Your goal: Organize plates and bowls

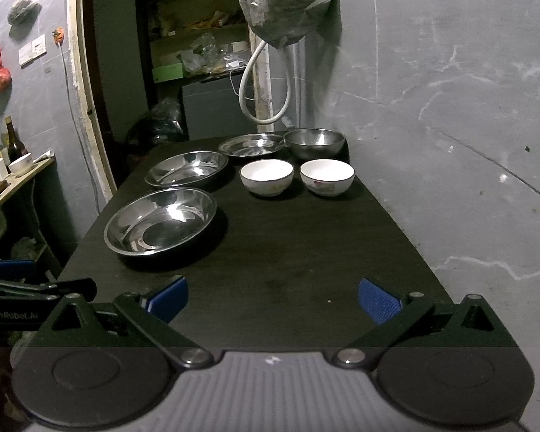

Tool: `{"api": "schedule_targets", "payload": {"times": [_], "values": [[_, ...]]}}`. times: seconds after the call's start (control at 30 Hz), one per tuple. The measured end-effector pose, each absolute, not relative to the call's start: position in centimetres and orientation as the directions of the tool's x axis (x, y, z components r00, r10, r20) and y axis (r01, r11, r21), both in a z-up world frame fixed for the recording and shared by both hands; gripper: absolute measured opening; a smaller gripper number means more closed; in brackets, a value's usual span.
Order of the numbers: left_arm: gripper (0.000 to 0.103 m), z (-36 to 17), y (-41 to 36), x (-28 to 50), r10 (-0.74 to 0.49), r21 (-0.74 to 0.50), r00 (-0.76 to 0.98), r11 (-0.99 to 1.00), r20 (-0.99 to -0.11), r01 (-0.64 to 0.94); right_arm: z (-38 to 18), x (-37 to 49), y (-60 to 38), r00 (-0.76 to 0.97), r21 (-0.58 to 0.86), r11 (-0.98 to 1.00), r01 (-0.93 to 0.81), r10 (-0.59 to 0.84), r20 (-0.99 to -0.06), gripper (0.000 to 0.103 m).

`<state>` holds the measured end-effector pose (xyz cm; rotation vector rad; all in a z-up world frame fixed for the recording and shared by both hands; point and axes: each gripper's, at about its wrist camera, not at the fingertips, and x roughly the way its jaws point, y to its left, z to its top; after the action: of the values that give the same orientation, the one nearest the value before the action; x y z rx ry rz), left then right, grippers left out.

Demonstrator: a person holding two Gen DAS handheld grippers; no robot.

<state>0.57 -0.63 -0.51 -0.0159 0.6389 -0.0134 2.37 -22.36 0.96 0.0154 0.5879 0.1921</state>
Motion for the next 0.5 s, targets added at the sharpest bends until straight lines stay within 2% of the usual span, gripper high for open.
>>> {"api": "schedule_targets", "payload": {"times": [0.5], "values": [[0.102, -0.51, -0.73, 0.79, -0.017, -0.018, 0.797, 1.000, -0.603, 0.008, 0.97, 2.32, -22.39, 0.814, 0.069, 0.982, -0.177, 0.185, -0.550, 0.103]]}}
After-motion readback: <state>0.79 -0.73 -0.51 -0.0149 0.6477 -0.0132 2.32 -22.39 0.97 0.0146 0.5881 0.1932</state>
